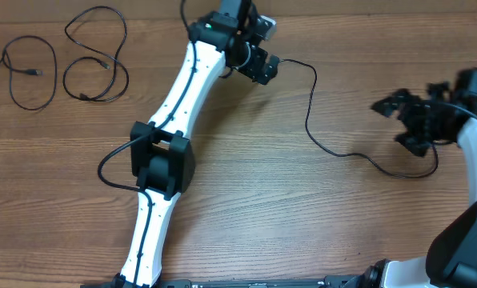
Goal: Untangle cables
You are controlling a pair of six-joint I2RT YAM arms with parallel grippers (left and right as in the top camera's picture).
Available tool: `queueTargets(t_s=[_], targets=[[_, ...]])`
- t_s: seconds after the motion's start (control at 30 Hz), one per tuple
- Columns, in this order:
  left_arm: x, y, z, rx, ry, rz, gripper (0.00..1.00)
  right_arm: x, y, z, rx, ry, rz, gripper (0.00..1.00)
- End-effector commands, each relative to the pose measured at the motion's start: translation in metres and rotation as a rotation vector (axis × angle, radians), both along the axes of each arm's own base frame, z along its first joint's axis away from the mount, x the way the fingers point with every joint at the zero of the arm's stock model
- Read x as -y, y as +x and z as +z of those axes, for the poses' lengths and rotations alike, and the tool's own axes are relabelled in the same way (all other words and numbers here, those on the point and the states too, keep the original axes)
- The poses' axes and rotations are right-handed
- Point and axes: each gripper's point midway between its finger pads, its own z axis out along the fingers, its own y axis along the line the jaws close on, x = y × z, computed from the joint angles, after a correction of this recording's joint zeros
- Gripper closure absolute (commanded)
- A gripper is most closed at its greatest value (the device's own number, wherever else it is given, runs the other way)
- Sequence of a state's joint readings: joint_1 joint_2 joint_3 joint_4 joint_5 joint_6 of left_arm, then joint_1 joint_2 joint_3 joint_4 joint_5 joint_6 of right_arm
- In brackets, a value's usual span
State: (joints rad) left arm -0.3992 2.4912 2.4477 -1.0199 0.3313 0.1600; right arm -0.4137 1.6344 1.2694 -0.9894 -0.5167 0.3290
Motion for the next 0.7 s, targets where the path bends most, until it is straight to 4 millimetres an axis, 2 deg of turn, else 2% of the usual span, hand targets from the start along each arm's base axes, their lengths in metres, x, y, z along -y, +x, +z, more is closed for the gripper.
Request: queueTargets(t_s=[0.0,0.1,0.13,0.27,0.37,0.47,0.53,0.6,0.67], targets=[[0.019,0.0,-0.006,0.037,-0.02,-0.08,0.05,0.026,-0.008,0.002,-0.032,-0.052,-0.108,0.0],[0.033,-0.001,-0.018,0.041,-0.025,-0.102,0.06,0.069,-0.034,-0.016,-0.213,-0.242,-0.319,0.0],[0.037,-0.003,-0.026,0.027,-0.02,-0.109,0.09,0.077,-0.043,-0.02,-0.264,-0.276,-0.397,0.0],[0.045,-0.01,-0.04,0.005,-0.011,-0.126,0.3,0.084,-0.058,-0.039,-0.342,-0.284,-0.53,0.0],[0.047,-0.008,-0.039,0.011,-0.015,-0.125,0.31,0.082,-0.07,-0.06,-0.396,-0.278,-0.579,0.0],[0.046,-0.008,-0.039,0.006,-0.017,-0.116,0.4,0.084,-0.082,-0.079,-0.432,-0.313,-0.587,0.0],[0.046,-0.008,-0.039,0.002,-0.019,-0.11,0.55,0.094,-0.095,-0.086,-0.464,-0.392,-0.606,0.0],[0.046,-0.008,-0.039,-0.008,-0.026,-0.091,0.58,0.107,-0.106,-0.089,-0.489,-0.481,-0.641,0.0],[0.046,-0.008,-0.039,-0.027,-0.034,-0.066,0.6,0.114,-0.105,-0.091,-0.471,-0.521,-0.659,0.0]])
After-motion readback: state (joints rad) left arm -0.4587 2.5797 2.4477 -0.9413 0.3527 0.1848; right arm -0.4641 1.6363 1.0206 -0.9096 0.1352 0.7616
